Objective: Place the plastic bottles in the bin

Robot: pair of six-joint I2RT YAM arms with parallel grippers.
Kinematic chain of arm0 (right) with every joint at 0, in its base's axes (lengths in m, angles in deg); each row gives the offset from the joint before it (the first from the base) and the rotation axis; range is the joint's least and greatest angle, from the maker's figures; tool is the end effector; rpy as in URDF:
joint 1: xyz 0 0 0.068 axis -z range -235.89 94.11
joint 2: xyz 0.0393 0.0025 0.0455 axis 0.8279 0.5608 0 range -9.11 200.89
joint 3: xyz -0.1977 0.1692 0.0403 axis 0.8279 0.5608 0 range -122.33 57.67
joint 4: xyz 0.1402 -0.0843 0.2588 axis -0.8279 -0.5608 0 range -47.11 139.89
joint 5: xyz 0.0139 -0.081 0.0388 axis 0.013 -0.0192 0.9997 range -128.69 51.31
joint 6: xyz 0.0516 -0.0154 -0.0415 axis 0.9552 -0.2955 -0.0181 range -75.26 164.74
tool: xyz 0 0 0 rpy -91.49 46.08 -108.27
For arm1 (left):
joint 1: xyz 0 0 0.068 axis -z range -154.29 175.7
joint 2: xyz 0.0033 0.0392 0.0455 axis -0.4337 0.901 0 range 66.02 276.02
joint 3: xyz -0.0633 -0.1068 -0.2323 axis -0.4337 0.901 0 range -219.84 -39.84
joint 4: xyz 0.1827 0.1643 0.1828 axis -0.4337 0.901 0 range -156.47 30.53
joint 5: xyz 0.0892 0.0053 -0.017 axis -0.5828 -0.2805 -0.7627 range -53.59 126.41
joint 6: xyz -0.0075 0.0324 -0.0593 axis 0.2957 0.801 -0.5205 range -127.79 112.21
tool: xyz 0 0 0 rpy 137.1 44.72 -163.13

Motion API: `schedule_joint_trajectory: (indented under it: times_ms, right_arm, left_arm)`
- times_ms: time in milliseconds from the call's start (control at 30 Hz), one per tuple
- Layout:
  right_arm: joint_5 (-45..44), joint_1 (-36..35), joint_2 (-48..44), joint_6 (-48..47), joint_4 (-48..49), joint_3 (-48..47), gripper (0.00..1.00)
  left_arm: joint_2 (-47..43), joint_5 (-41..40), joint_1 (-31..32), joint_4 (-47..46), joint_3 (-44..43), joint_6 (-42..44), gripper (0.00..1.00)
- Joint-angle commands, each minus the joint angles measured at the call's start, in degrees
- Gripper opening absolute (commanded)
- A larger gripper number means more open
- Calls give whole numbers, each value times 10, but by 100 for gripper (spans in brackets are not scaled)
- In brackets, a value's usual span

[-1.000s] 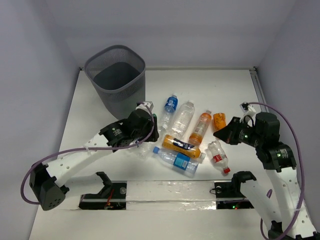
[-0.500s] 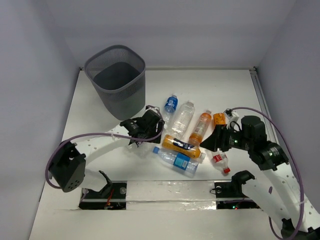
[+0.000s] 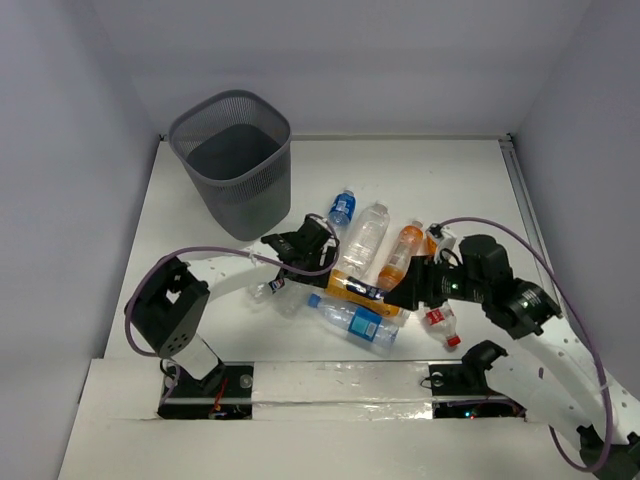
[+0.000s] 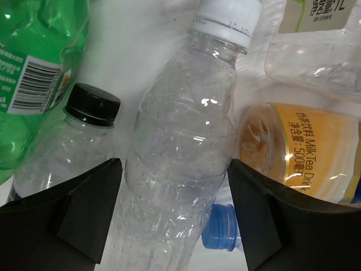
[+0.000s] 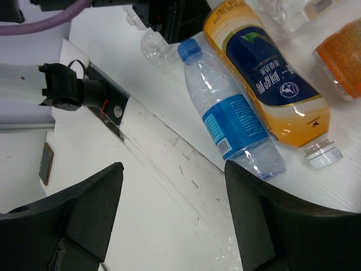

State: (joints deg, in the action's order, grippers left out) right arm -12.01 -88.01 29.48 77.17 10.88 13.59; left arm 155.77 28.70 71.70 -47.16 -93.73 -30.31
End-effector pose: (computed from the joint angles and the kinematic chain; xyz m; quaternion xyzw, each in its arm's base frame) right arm 0.1638 0.1318 0.2920 -0.1069 0.8575 0.4177 0.2807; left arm 0.2583 -0.2568 0.1399 0.1740 0.9362 -0.1151 0.2829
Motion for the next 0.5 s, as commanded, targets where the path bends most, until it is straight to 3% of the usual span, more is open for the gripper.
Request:
schedule_joint_trajectory:
  times_ms: [0,67,200,300,467]
  right_arm:
    - [-24,-29,20,8,46,19,79]
    - [-36,-43,41,7,52,20,81]
    - [-51,-87,89,3,62,14,83]
    - [-78,-129,132,-3,70,-4,83]
    - [-130,-167,198,-29,76,-41,84]
  left_arm:
    - [2,8,-3,-13,-19,15,71]
    - [1,12,-3,-16,-14,14,67]
    - [-26,17,-3,-16,-4,3,45]
    - [-70,32,-3,-5,0,-11,36]
    - [-170,49,-3,34,-12,-31,32]
